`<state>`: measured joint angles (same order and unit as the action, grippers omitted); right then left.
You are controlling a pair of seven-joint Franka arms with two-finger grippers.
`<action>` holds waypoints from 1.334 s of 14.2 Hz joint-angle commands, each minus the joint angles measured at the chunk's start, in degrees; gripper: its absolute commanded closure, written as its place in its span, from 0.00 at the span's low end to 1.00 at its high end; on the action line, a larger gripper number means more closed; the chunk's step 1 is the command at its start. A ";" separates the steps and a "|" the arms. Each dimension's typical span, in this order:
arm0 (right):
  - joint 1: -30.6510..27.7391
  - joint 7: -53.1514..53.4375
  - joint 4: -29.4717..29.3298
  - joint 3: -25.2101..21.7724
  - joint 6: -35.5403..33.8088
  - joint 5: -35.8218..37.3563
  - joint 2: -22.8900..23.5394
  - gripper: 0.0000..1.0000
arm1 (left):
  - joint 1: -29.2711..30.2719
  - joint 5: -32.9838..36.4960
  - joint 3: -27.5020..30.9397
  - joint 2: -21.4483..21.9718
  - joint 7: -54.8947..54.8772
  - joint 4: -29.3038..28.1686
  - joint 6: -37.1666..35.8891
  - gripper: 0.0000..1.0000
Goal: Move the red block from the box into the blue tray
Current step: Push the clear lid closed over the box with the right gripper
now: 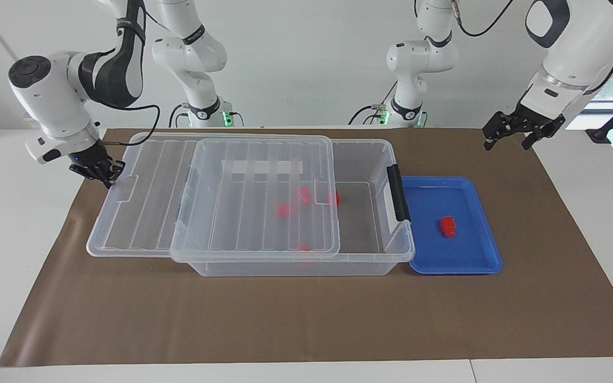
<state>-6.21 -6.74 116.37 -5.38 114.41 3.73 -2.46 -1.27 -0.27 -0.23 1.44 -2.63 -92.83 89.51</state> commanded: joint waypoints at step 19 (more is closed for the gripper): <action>-0.12 17.02 0.88 10.38 0.37 -0.39 -0.62 1.00 | -0.40 -1.58 -0.12 2.25 -0.80 -1.83 0.49 0.00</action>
<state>-6.16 8.10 116.46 3.68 114.41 3.72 -2.46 -1.30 -1.20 -0.54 1.89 -2.86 -92.83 89.54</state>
